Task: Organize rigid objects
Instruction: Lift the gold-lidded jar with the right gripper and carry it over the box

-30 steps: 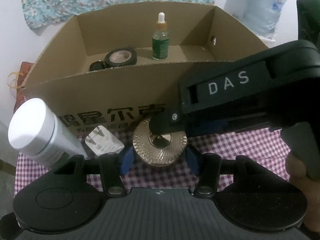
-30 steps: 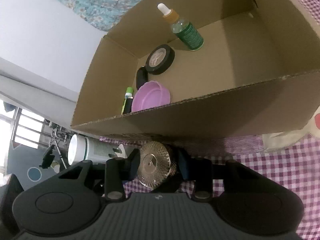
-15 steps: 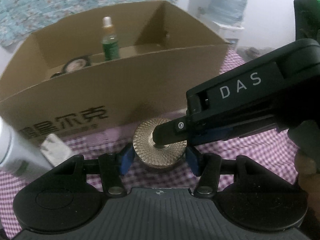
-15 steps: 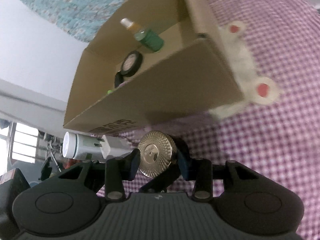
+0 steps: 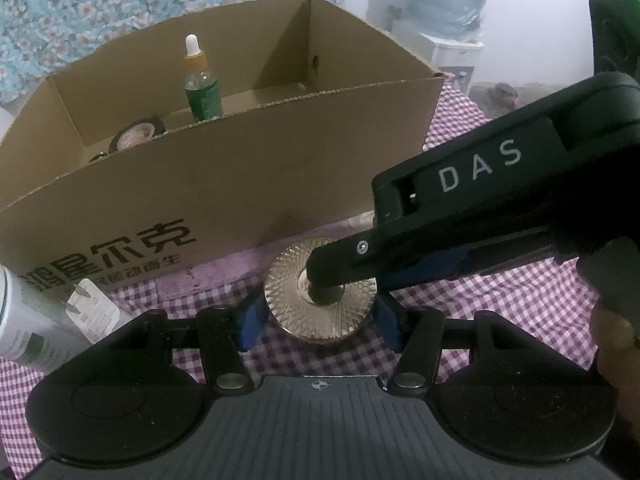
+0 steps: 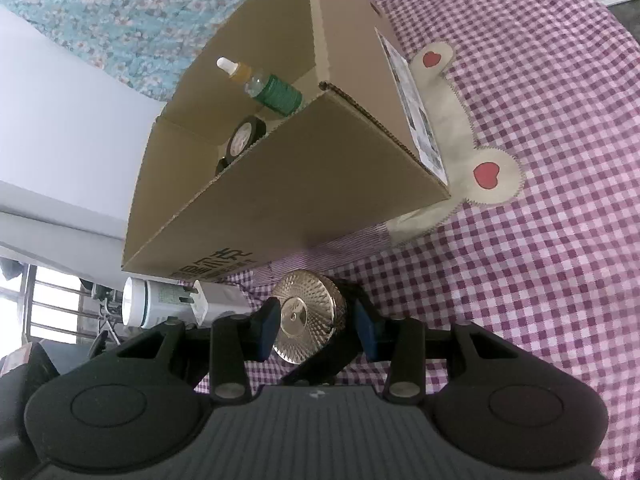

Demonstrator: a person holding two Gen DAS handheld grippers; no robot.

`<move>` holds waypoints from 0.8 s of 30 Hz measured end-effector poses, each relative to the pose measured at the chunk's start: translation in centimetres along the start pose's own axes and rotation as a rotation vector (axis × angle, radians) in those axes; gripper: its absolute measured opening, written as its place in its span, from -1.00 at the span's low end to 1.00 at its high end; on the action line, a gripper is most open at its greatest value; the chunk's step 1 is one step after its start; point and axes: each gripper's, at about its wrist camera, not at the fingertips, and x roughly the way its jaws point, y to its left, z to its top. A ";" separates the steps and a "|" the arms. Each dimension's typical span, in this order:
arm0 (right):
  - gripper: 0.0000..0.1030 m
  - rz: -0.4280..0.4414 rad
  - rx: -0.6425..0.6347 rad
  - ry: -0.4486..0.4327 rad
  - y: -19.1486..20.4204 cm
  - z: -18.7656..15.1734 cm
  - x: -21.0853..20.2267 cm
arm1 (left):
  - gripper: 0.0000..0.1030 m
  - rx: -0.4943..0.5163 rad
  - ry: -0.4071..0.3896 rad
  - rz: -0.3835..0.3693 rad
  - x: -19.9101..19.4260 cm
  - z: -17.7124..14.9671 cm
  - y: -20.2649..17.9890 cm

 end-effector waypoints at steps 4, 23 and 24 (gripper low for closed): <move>-0.14 0.000 0.009 0.001 -0.4 0.1 0.2 | 0.11 -0.009 0.011 0.001 0.3 0.2 0.0; -0.14 -0.004 -0.003 -0.004 -0.2 -0.1 0.4 | 0.09 0.001 0.024 0.004 1.0 0.7 0.2; -0.14 -0.005 -0.003 -0.005 -0.1 -0.2 0.4 | 0.09 0.001 0.023 0.003 0.9 0.6 0.2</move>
